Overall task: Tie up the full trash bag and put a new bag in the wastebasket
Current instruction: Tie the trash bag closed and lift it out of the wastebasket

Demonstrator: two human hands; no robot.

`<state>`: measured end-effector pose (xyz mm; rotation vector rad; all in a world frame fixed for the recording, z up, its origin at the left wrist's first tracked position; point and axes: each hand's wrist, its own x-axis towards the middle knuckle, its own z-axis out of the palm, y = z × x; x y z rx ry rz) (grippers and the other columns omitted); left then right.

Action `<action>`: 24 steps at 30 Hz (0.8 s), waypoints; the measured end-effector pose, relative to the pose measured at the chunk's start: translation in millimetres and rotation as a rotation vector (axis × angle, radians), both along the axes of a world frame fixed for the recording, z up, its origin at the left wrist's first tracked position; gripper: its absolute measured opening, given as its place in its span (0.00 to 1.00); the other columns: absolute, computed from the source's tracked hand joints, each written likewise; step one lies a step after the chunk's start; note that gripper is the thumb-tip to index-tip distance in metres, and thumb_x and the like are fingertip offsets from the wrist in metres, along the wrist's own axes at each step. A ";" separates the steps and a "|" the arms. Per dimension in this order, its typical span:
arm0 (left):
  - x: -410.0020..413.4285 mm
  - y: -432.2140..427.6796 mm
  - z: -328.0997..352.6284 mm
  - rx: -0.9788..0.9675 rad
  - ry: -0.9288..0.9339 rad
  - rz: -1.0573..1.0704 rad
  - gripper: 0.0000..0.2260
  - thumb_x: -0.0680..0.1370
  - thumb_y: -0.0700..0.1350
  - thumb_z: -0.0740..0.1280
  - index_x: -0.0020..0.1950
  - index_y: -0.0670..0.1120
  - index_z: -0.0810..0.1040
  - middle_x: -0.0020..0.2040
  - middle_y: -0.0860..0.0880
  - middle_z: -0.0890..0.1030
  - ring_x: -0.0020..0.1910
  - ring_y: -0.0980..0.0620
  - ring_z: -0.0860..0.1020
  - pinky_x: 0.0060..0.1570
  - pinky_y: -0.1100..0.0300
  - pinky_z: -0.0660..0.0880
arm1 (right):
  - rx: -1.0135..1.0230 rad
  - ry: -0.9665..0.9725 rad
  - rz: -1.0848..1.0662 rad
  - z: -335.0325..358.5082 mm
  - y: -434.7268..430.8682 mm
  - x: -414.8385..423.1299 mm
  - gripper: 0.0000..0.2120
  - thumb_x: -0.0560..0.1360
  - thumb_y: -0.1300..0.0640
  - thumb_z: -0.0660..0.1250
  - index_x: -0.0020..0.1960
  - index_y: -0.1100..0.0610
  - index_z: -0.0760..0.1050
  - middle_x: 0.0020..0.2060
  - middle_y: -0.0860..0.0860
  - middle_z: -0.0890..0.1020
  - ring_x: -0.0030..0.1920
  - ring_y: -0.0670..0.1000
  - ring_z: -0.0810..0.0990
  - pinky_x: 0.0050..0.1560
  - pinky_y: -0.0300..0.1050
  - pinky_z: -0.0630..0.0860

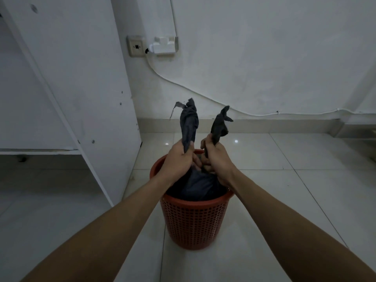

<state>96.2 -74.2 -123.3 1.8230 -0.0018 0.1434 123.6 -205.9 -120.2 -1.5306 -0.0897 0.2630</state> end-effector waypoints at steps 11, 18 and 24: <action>-6.8 10.7 -14.0 -0.205 0.129 0.051 0.15 0.86 0.51 0.54 0.47 0.41 0.69 0.28 0.48 0.79 0.23 0.52 0.76 0.27 0.63 0.73 | 0.138 0.113 0.136 -2.2 -16.2 -6.9 0.07 0.84 0.64 0.52 0.54 0.58 0.68 0.31 0.52 0.73 0.28 0.51 0.75 0.30 0.43 0.75; -4.7 -5.1 -22.2 -0.138 0.172 -0.032 0.14 0.85 0.53 0.55 0.42 0.48 0.67 0.26 0.53 0.69 0.22 0.58 0.64 0.23 0.65 0.63 | 0.141 0.032 0.190 -14.9 -16.1 -15.5 0.07 0.85 0.61 0.55 0.51 0.57 0.70 0.31 0.52 0.70 0.26 0.45 0.65 0.24 0.35 0.63; -1.6 -11.9 -21.4 -0.020 0.150 -0.015 0.15 0.81 0.55 0.55 0.42 0.48 0.74 0.30 0.51 0.74 0.26 0.57 0.69 0.31 0.60 0.68 | 0.082 -0.088 0.191 -15.6 -21.6 -18.3 0.14 0.85 0.55 0.58 0.44 0.60 0.72 0.32 0.52 0.74 0.27 0.47 0.68 0.32 0.41 0.68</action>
